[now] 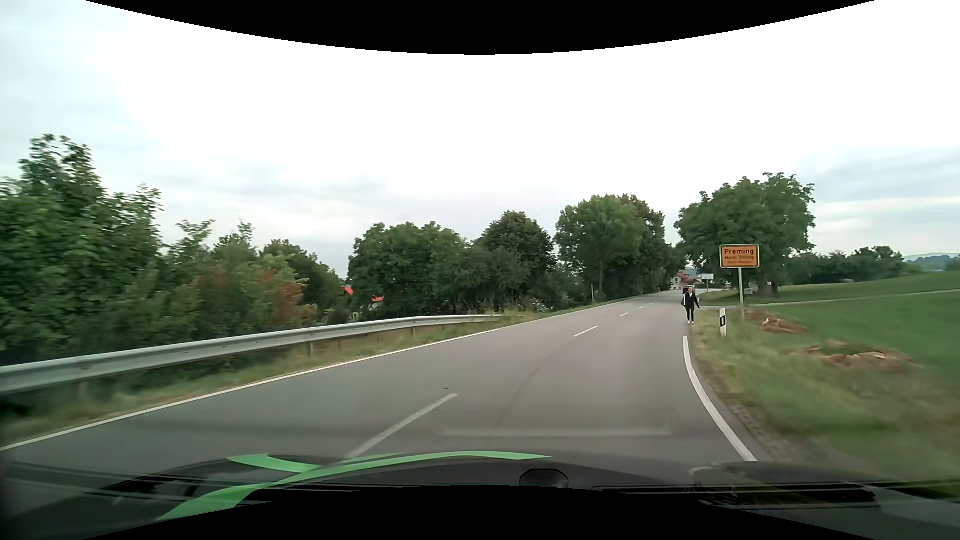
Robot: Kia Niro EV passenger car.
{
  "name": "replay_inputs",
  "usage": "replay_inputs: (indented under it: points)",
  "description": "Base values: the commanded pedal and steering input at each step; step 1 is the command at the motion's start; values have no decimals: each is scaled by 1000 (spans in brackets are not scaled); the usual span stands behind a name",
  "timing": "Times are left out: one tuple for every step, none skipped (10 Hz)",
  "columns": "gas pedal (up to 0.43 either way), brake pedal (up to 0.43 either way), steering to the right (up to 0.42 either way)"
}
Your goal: Follow the waypoints while adhering to traffic rules and regulations
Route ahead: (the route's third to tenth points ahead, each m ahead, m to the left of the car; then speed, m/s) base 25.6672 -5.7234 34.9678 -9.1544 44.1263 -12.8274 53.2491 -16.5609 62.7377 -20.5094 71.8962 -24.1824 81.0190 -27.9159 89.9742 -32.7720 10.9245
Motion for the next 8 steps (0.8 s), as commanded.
replay_inputs:
  points:
    - [260, 0, 108]
    - [268, 0, 108]
    - [268, 0, 108]
    - [268, 0, 108]
    - [268, 0, 106]
    - [268, 0, 102]
    - [268, 0, 95]
    - [280, 0, 90]
